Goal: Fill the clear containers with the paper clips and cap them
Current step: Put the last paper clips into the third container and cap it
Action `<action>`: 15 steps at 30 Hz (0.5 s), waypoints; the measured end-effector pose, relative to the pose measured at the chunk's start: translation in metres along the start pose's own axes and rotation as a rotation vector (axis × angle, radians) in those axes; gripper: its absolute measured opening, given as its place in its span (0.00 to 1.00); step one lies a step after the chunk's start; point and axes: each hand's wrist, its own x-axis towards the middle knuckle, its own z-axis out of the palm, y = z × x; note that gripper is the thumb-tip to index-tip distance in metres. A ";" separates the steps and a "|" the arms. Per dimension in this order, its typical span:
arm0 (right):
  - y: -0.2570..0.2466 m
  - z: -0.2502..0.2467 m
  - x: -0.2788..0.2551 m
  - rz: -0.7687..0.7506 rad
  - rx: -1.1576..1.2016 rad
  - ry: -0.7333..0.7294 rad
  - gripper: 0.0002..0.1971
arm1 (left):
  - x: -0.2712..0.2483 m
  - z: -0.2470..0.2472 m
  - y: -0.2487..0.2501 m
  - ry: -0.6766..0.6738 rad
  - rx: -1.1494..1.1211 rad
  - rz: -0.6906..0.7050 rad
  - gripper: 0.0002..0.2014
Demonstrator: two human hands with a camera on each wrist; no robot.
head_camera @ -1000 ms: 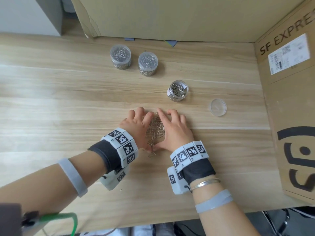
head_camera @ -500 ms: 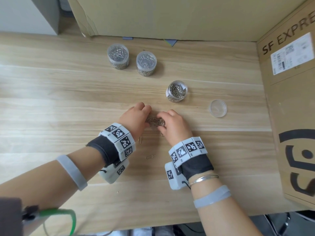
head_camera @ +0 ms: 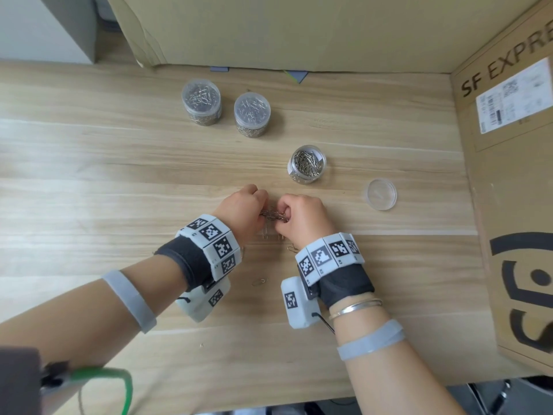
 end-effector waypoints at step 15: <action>0.014 -0.064 0.022 -0.004 0.069 0.372 0.03 | 0.032 -0.046 0.020 0.228 -0.144 0.098 0.07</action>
